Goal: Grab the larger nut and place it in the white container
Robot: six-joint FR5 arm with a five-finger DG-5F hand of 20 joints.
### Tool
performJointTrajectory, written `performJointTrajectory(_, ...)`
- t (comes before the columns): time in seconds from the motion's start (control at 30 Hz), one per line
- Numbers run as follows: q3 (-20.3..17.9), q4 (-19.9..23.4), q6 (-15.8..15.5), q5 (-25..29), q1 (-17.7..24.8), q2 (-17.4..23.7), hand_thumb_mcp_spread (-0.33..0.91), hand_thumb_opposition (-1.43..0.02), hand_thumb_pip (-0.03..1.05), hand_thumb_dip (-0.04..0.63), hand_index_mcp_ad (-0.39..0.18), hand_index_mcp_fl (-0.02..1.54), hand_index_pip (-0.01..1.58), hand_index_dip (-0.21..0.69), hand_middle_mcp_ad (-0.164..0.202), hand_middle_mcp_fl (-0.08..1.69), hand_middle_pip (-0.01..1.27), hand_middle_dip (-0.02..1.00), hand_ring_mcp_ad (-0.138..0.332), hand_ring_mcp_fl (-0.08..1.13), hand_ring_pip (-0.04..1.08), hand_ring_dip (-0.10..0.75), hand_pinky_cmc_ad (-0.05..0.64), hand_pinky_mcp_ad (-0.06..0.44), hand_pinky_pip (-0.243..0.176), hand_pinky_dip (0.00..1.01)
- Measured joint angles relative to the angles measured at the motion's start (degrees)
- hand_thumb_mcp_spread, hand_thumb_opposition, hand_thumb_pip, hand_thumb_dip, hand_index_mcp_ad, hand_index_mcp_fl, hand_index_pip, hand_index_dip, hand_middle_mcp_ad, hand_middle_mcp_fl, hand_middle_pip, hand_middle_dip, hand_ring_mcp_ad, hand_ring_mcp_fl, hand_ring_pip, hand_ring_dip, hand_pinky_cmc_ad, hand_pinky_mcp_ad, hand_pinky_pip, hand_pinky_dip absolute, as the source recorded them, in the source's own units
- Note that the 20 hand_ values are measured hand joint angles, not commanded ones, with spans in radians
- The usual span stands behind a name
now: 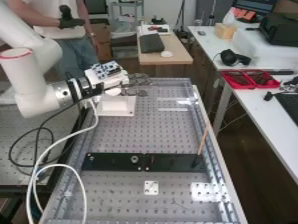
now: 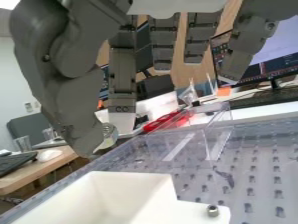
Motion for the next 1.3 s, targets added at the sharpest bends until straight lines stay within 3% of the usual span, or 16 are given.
performJointTrajectory(0.37, -0.8, -1.52, -0.69, 0.7, 2.41, -0.19, 0.36, -0.9, 0.64, 0.215, -0.133, 0.39, 1.51, 0.033, 0.082, 0.05, 0.13, 0.23, 0.127, 0.0, 0.09, 0.164, 0.346, 0.302, -0.093, 0.51)
performJointTrajectory(0.6, -0.63, -4.2, -2.48, 2.11, 3.6, 0.29, 0.37, -0.9, 0.75, 0.22, -0.166, 0.07, 1.49, 0.026, 0.08, 0.01, 0.13, 0.23, 0.127, 0.0, 0.09, 0.164, 0.346, 0.302, -0.093, 0.55)
performJointTrajectory(0.77, -0.68, -4.89, -2.53, 2.8, 3.84, 0.54, 0.36, -0.88, 0.77, 0.22, -0.168, 0.02, 1.4, -0.028, 0.084, 0.01, 0.13, 0.23, 0.127, 0.0, 0.1, 0.164, 0.349, 0.3, -0.093, 0.62)
performJointTrajectory(0.97, -0.87, -4.94, -2.17, 3.92, 3.5, 1.06, 0.35, -0.88, 0.8, 0.22, -0.168, 0.02, 1.35, -0.061, 0.084, 0.01, 0.13, 0.23, 0.127, 0.0, 0.1, 0.164, 0.347, 0.3, -0.093, 0.63)
performJointTrajectory(1.3, -0.46, -6.52, -0.71, 12.48, -2.42, 8.58, 0.34, -0.87, 0.8, 0.223, -0.168, 0.02, 1.32, -0.087, 0.084, 0.01, 0.13, 0.23, 0.131, 0.0, 0.12, 0.161, 0.347, 0.304, -0.091, 0.68)
